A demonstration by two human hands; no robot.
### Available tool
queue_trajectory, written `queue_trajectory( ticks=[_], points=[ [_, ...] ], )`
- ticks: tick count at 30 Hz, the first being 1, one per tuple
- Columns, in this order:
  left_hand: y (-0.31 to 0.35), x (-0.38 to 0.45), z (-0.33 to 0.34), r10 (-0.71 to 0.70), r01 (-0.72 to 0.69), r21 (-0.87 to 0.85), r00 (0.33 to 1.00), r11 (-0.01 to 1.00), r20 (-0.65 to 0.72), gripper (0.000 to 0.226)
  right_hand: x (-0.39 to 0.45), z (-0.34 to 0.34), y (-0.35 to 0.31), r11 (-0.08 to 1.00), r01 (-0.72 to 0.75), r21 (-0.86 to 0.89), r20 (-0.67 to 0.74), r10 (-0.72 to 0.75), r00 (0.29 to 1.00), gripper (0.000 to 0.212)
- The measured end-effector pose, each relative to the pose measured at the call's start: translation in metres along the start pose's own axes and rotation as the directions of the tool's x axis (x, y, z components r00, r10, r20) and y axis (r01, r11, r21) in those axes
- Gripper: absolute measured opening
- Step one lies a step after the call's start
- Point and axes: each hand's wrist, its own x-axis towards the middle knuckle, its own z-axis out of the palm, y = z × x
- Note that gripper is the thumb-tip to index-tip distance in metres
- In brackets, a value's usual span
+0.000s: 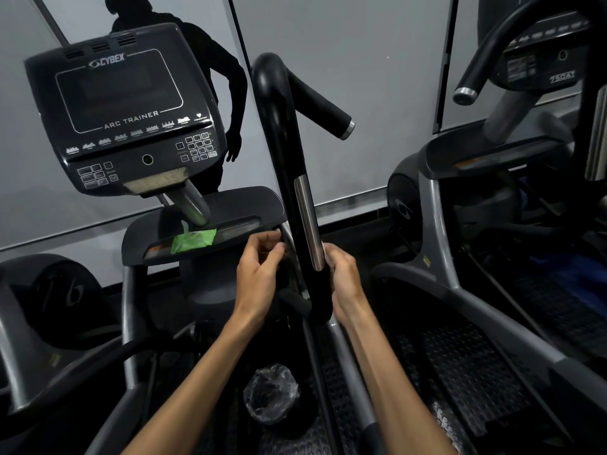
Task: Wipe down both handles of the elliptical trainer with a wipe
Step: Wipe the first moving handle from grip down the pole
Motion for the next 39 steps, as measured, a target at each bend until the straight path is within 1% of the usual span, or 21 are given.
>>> queue_trajectory(
  ticks=[1,3,7,9,11,13,14,15,16,18,20,21,23,26,28,31,33,35,36,37,39],
  points=[
    [-0.001,0.000,-0.001,-0.019,0.019,0.012,1.000,1.000,0.000,0.016,0.001,0.003,-0.005,0.997,-0.076,0.011,0.084,0.074,0.994,0.040],
    [-0.005,0.000,0.000,-0.061,0.061,0.034,0.998,0.998,0.014,0.015,0.004,0.007,-0.018,0.982,-0.186,0.025,0.150,0.181,0.972,0.048],
    [-0.013,-0.008,0.001,-0.101,0.089,0.123,0.991,0.988,0.088,0.011,0.001,0.004,-0.025,0.983,-0.180,0.024,0.134,0.175,0.975,0.044],
    [-0.013,-0.010,0.002,-0.144,0.138,0.064,0.985,0.988,0.096,0.017,0.000,0.001,-0.023,0.983,-0.182,0.010,0.140,0.178,0.974,0.045],
    [-0.010,-0.009,0.006,-0.206,0.211,-0.048,0.974,0.976,0.099,0.025,0.001,0.001,-0.024,0.983,-0.186,-0.001,0.129,0.184,0.974,0.043],
    [-0.009,-0.009,0.010,-0.205,0.219,-0.103,0.970,0.970,0.127,0.026,0.003,0.002,-0.025,0.983,-0.167,-0.080,0.082,0.174,0.981,0.040],
    [-0.009,-0.010,0.013,-0.183,0.203,-0.125,0.971,0.971,0.154,0.025,0.004,0.002,-0.024,0.978,-0.156,-0.137,0.061,0.166,0.984,0.038],
    [-0.011,-0.012,0.015,-0.162,0.185,-0.143,0.973,0.972,0.163,0.023,0.003,0.003,-0.025,0.977,-0.149,-0.153,0.047,0.157,0.986,0.037],
    [-0.013,-0.015,0.017,-0.145,0.167,-0.146,0.978,0.975,0.148,0.020,0.003,0.002,-0.023,0.979,-0.144,-0.147,0.039,0.151,0.988,0.035],
    [-0.019,-0.022,0.016,-0.119,0.128,-0.106,0.989,0.986,0.090,0.011,0.001,0.001,-0.020,0.991,-0.116,-0.065,-0.011,0.116,0.993,0.028],
    [-0.023,-0.029,0.015,-0.109,0.112,-0.071,0.993,0.991,0.045,0.006,0.002,-0.003,-0.014,0.997,-0.075,-0.017,-0.121,0.073,0.990,0.017],
    [-0.023,-0.031,0.015,-0.097,0.098,-0.039,0.995,0.994,0.026,0.009,0.001,-0.006,-0.012,0.998,-0.070,-0.010,-0.179,0.067,0.982,0.013],
    [-0.019,-0.035,0.018,-0.020,0.021,0.070,1.000,0.997,-0.017,0.016,0.000,-0.012,-0.007,0.997,-0.070,-0.020,-0.249,0.063,0.967,0.013],
    [-0.007,-0.039,0.030,0.186,-0.160,0.280,0.980,0.947,-0.070,0.028,-0.008,-0.016,-0.007,0.999,-0.052,-0.017,-0.253,0.046,0.966,0.017],
    [-0.004,-0.039,0.033,0.290,-0.253,0.343,0.955,0.904,-0.058,0.030,-0.013,-0.017,-0.008,1.000,-0.014,-0.027,-0.254,0.007,0.967,0.016],
    [-0.004,-0.036,0.028,0.368,-0.318,0.410,0.928,0.855,-0.049,0.026,-0.016,-0.017,-0.009,0.998,0.043,-0.049,-0.227,-0.053,0.972,0.013],
    [-0.006,-0.039,0.027,0.489,-0.439,0.508,0.871,0.741,0.040,0.017,-0.017,-0.020,-0.008,0.998,0.037,-0.045,-0.219,-0.045,0.975,0.013],
    [-0.012,-0.045,0.024,0.589,-0.582,0.584,0.781,0.566,0.207,0.012,-0.018,-0.024,-0.008,0.999,0.024,-0.038,-0.230,-0.032,0.973,0.015],
    [-0.015,-0.043,0.021,0.601,-0.604,0.592,0.763,0.534,0.237,0.012,-0.019,-0.027,-0.008,0.999,0.023,-0.039,-0.233,-0.032,0.972,0.016],
    [-0.016,-0.040,0.018,0.593,-0.583,0.593,0.778,0.556,0.209,0.015,-0.020,-0.030,-0.007,0.999,0.025,-0.041,-0.232,-0.034,0.972,0.017],
    [-0.013,-0.031,0.016,0.572,-0.498,0.591,0.817,0.635,0.074,0.018,-0.022,-0.032,-0.005,0.999,0.025,-0.049,-0.232,-0.035,0.972,0.017]
  ],
)
